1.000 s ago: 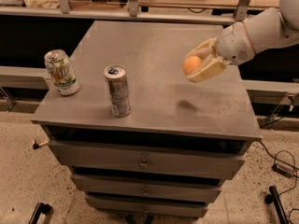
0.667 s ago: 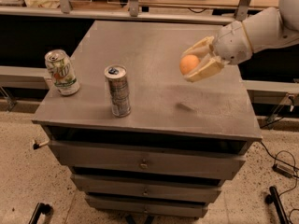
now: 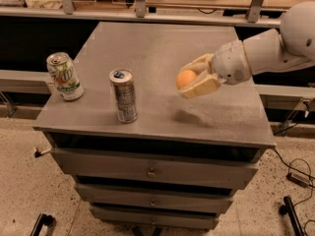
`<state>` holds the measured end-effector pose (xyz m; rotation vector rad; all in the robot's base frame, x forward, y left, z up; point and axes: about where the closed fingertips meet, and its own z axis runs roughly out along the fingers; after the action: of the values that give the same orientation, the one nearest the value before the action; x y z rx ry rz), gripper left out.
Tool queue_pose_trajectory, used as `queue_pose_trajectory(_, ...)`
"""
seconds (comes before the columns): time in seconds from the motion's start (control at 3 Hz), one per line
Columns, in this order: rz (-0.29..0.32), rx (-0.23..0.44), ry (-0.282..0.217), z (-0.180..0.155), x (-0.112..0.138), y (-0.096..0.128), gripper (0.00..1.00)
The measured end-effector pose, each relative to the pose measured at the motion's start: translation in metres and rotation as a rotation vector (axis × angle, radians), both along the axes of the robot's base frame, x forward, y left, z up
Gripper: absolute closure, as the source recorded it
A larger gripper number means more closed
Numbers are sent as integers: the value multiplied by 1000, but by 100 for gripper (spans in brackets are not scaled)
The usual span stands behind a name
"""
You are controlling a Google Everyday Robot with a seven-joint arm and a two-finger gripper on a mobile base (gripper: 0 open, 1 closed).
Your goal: Move orange near redbull can
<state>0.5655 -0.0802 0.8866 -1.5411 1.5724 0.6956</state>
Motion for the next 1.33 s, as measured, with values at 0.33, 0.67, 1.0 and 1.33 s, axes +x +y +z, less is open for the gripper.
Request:
queue_pose_trajectory(0.33, 5, 41, 57, -10, -12, 27, 100)
queue_pose_trajectory(0.67, 37, 72, 115, -22, -22, 51, 100)
queue_pose_trajectory(1.0, 72, 109, 166, -31, -31, 73, 100)
queue_pose_trajectory(1.33, 97, 124, 189, -35, -35, 87, 100)
